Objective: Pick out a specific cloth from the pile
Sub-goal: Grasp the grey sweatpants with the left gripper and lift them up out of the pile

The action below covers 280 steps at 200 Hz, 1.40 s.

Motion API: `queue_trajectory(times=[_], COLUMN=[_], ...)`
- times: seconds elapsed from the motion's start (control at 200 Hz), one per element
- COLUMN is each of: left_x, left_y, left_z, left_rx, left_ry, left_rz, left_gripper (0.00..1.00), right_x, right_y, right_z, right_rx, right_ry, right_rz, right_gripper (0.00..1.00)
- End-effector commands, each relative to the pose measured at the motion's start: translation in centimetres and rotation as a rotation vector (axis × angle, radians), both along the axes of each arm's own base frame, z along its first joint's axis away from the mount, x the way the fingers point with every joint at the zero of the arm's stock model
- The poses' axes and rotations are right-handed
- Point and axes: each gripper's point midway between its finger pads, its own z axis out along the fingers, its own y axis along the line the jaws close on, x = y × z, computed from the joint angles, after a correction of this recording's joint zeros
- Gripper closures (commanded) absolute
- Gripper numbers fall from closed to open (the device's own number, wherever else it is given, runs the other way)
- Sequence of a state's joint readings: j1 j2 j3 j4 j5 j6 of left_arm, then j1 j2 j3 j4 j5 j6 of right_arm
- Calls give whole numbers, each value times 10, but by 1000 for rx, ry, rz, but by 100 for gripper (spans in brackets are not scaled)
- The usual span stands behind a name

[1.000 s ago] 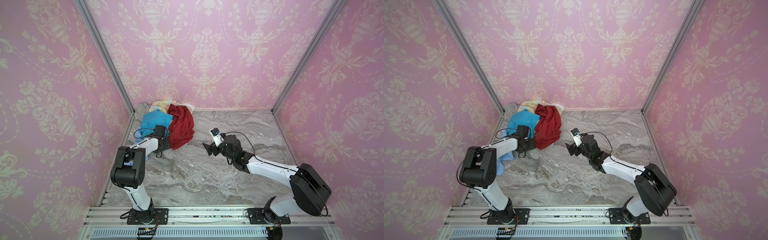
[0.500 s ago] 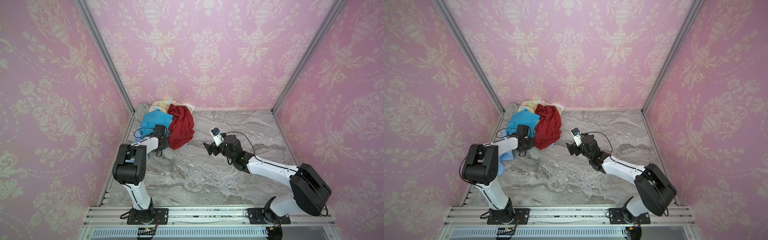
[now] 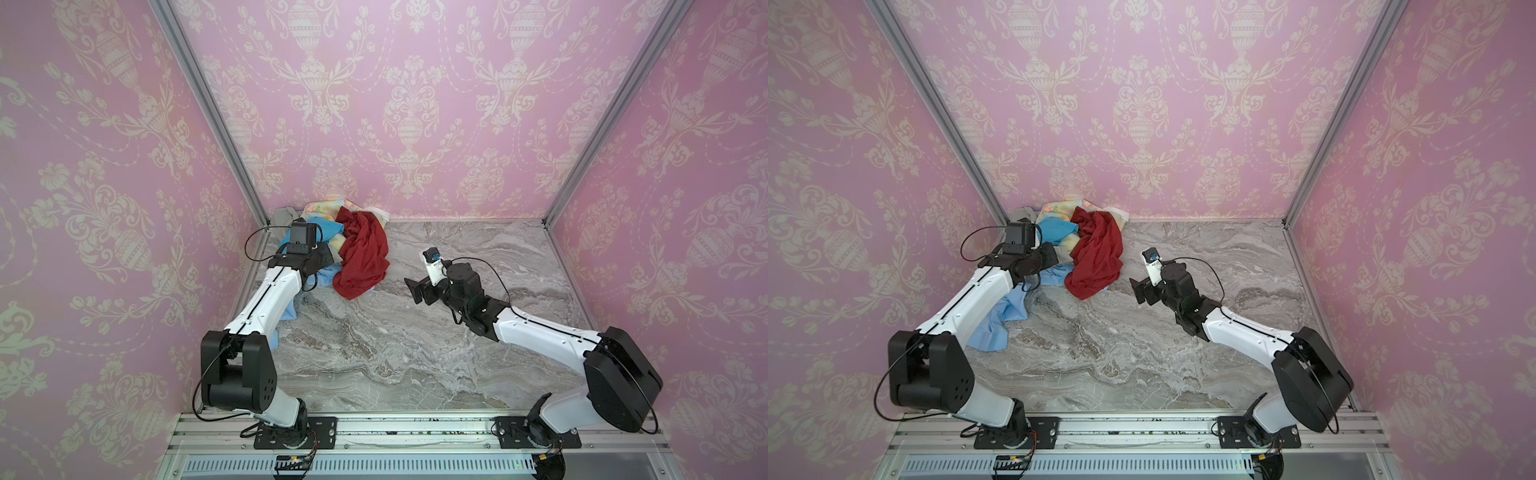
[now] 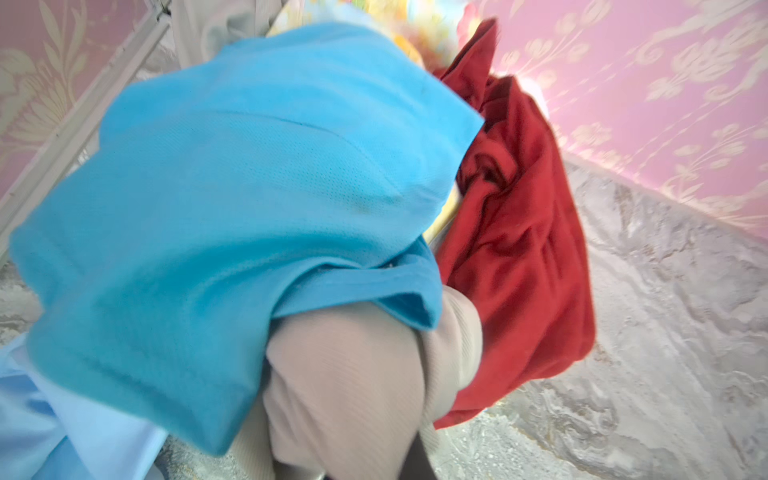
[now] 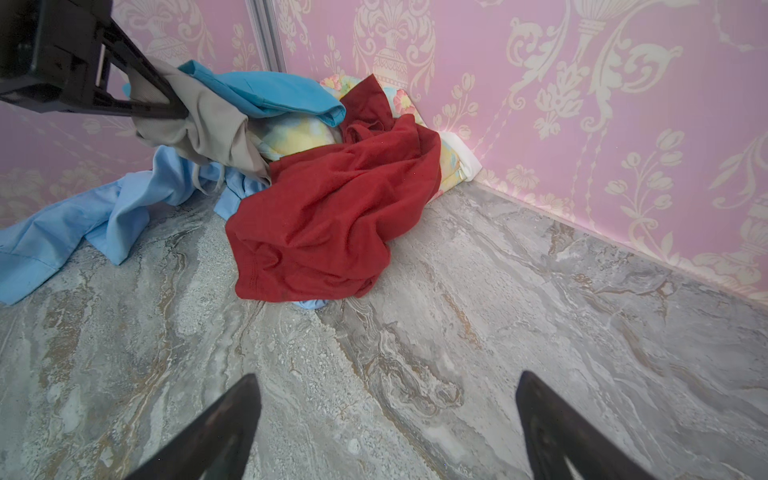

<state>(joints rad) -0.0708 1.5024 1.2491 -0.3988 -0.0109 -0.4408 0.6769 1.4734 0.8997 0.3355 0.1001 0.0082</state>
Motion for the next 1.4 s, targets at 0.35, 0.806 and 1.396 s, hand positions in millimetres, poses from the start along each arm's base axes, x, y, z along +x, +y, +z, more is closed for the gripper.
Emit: queue_trajectory(times=[0.35, 0.806, 1.396], left_x=[9, 19, -26], left_y=[-10, -16, -51], left_z=[143, 241, 360], left_rx=[-133, -191, -258], left_ry=[-303, -502, -756], left_rz=[-11, -60, -203], left_gripper=[100, 100, 100], right_x=[8, 15, 32], right_y=[23, 37, 124], right_z=[32, 42, 69], right_rx=[84, 113, 200], right_ry=[13, 3, -105], right_rz=[43, 85, 269], right_gripper=[3, 3, 3])
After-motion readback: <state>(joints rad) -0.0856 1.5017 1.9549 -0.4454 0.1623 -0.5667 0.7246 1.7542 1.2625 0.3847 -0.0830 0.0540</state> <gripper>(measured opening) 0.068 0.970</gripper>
